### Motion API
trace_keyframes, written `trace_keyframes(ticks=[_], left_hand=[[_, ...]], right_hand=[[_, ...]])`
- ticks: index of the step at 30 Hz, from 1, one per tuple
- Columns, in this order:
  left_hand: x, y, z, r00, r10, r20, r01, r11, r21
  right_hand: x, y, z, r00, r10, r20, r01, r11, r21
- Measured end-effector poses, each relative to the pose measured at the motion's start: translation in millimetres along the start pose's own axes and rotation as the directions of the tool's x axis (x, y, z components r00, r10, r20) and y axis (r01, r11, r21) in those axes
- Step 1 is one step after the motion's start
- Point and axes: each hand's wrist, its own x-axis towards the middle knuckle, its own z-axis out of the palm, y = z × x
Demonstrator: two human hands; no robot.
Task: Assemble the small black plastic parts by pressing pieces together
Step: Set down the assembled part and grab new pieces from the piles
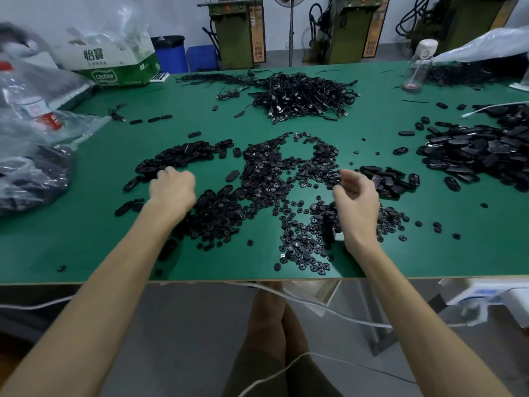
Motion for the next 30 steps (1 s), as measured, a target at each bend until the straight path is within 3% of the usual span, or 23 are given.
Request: trace_keyframes(ticks=[6, 15, 21, 25, 30], left_hand=[[2, -19, 11, 0.998, 0.010, 0.055, -0.011, 1.000, 0.013], [13, -32, 21, 0.999, 0.005, -0.051, -0.014, 0.984, -0.178], [14, -25, 18, 0.995, -0.021, -0.095, -0.012, 0.941, -0.339], [15, -23, 19, 0.989, -0.025, -0.144, -0.029, 0.932, -0.362], [22, -26, 25, 0.981, -0.001, -0.192, -0.101, 0.848, -0.520]], right_hand=[[-2, -2, 6, 0.954, -0.142, 0.264, 0.210, 0.944, -0.254], [-2, 5, 17, 0.778, -0.180, 0.602, 0.526, 0.712, -0.466], [0, 11, 19, 0.768, -0.184, 0.614, 0.544, 0.694, -0.472], [1, 13, 19, 0.807, -0.195, 0.558, 0.481, 0.765, -0.428], [2, 10, 20, 0.833, -0.158, 0.530, 0.410, 0.820, -0.400]])
